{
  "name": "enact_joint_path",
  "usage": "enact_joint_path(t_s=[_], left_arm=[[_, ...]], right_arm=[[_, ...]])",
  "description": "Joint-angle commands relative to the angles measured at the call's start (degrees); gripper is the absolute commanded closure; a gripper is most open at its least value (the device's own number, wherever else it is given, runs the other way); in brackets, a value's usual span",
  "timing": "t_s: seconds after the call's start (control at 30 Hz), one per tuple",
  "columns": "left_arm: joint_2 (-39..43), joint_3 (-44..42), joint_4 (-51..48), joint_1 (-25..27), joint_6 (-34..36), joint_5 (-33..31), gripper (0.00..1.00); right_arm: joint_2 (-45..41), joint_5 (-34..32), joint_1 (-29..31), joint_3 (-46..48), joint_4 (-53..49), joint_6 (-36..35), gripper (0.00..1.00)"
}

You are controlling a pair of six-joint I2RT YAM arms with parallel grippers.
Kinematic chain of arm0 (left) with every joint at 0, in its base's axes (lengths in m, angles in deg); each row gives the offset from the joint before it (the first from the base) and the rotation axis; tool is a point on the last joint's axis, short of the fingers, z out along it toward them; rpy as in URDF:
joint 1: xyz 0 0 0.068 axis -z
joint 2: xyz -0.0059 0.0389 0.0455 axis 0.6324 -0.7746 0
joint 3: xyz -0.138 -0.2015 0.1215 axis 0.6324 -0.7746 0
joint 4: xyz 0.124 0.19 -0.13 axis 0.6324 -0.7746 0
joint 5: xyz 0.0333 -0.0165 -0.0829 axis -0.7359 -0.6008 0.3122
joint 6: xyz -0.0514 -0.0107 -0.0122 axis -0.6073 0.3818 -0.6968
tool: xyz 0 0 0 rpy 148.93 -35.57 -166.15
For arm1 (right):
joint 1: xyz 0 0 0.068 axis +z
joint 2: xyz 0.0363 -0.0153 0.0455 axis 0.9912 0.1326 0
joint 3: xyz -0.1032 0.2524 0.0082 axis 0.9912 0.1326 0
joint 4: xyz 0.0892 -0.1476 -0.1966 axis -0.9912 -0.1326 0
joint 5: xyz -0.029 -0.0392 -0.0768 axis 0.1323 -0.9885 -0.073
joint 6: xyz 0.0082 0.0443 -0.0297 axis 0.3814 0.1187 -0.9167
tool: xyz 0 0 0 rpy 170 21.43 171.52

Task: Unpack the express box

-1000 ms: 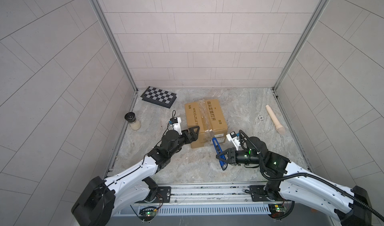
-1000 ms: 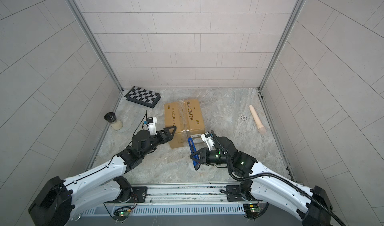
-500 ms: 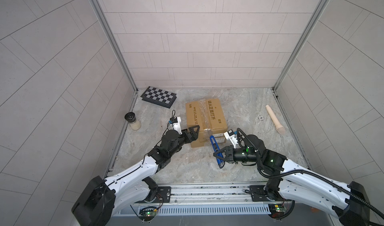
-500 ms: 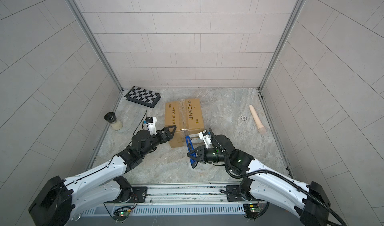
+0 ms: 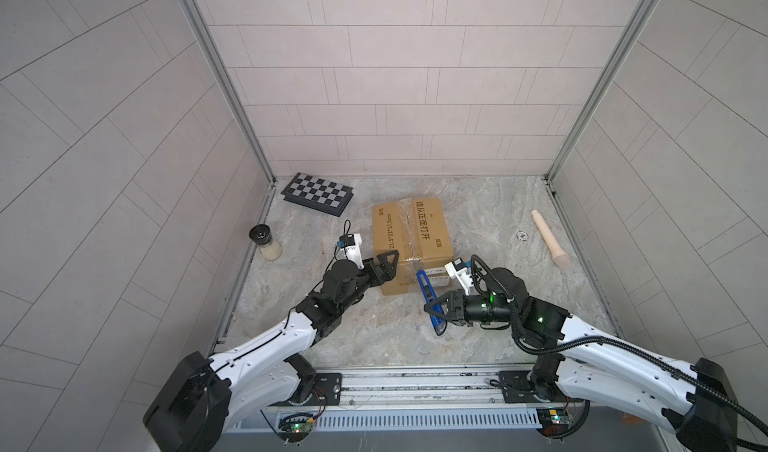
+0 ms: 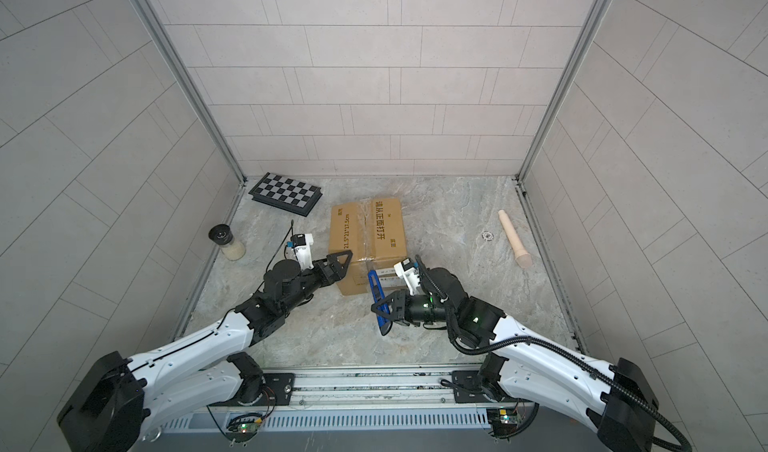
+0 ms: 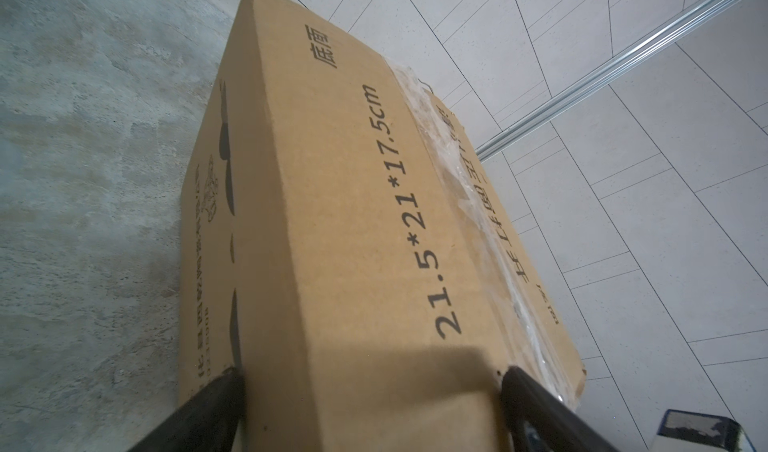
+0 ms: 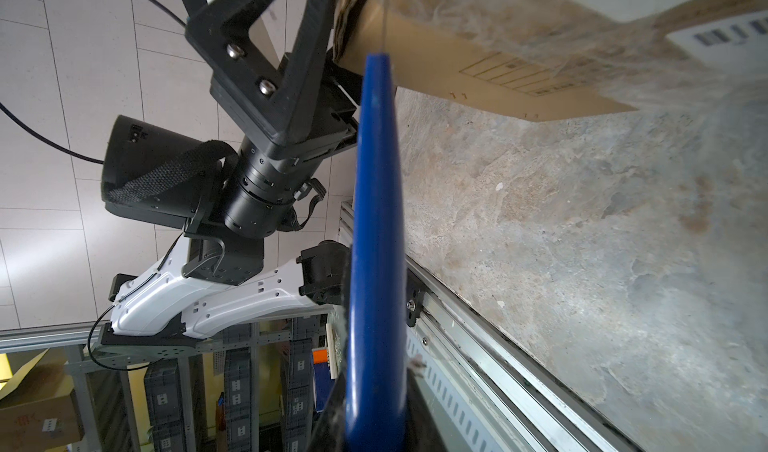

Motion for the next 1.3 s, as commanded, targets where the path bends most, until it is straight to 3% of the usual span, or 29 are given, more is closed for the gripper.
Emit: enact_joint_path(t_s=[0.0,0.63,0.97,1.27], left_arm=[[0.17,2.39,2.18,1.31,-0.42,3.84,0.00],[0.80,2.08,0.04,1.84,0.05,1.73,0.00],[-2.93,4.93,-9.22,1.58,1.43,-4.43,0.00],[-7.83,6.57,-11.60,0.04,1.70,-5.36,0.00]], right_arm=[[1.17,1.76,1.07,-0.40,7.30,-1.90,1.00],[2.40,1.90,1.04,-2.45,3.98,-3.56,1.00],[-11.05,-3.66,1.10,-2.31,-18.13,-7.02,1.00],[-21.14,-8.74,0.88,-7.69,-34.96,-9.65,1.00]])
